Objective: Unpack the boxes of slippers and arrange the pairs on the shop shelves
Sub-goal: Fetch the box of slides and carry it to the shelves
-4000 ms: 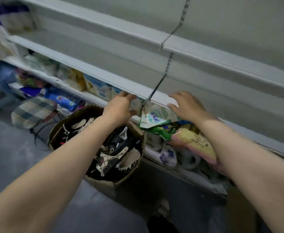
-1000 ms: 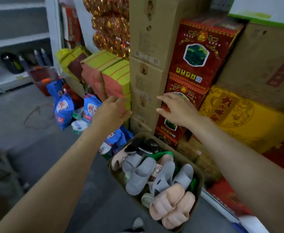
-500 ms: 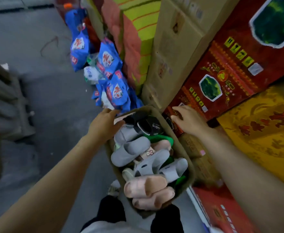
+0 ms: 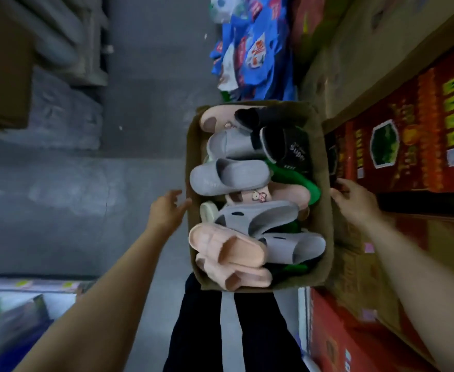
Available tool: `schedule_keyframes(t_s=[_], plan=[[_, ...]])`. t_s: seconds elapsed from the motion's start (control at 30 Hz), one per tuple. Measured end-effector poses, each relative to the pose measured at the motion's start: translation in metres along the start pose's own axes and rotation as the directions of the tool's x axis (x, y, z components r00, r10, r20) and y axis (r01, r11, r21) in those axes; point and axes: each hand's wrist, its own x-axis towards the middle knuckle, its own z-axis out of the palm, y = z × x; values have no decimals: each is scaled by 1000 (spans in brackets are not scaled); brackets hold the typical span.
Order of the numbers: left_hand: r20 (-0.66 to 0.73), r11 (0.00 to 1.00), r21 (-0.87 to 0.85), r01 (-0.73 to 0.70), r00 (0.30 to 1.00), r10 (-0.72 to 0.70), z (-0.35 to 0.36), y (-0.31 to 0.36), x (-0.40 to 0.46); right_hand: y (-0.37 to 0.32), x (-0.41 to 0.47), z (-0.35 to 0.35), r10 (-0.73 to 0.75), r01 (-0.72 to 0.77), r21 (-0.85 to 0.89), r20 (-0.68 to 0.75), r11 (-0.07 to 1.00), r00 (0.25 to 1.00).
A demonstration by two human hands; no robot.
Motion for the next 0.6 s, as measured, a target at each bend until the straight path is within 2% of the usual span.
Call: schedule_keyframes(t_s=[0.17, 0.37, 0.47, 0.6], plan=[[-15, 960, -223, 169, 984, -177, 47, -49, 45, 33, 46, 44, 98, -87, 159, -58, 983, 994], [16, 855, -453, 252, 961, -275, 102, -79, 96, 75, 96, 88, 134, -102, 221, -133, 970, 982], [9, 848, -487, 209, 972, -235, 118, -87, 112, 97, 118, 107, 134, -89, 249, -173, 964, 976], [-51, 861, -494, 118, 985, -164, 132, -92, 120, 104, 137, 123, 174, -98, 378, -172, 921, 970]])
